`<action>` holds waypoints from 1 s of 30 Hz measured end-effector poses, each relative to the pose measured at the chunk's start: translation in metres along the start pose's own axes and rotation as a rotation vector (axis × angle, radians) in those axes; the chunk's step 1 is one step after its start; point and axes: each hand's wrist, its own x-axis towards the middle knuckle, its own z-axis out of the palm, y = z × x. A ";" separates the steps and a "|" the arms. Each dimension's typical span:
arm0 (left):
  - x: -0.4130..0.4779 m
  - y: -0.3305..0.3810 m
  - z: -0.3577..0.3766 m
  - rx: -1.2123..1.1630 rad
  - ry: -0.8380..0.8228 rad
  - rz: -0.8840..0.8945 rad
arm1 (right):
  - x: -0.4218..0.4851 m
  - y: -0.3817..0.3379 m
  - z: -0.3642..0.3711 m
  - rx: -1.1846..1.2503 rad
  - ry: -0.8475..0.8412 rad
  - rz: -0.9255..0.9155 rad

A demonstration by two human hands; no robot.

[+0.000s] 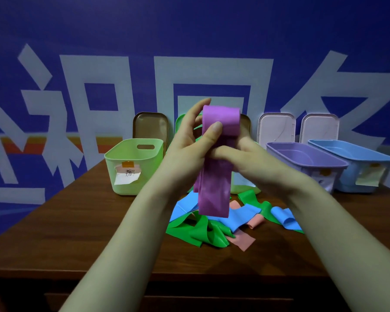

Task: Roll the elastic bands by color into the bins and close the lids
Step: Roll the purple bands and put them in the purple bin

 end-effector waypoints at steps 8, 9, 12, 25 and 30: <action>-0.001 0.001 -0.007 0.083 -0.020 0.062 | -0.012 -0.024 -0.015 0.056 -0.017 0.033; -0.001 0.001 -0.007 0.099 -0.023 0.075 | -0.013 -0.026 -0.014 0.050 -0.011 0.026; -0.002 0.003 -0.009 0.097 -0.034 0.115 | -0.013 -0.024 -0.017 0.070 -0.011 0.015; 0.000 0.009 -0.007 0.020 0.001 -0.026 | -0.016 -0.021 -0.024 0.232 -0.016 -0.187; -0.001 0.012 -0.002 0.104 -0.003 -0.151 | -0.015 -0.017 -0.024 0.147 0.010 -0.252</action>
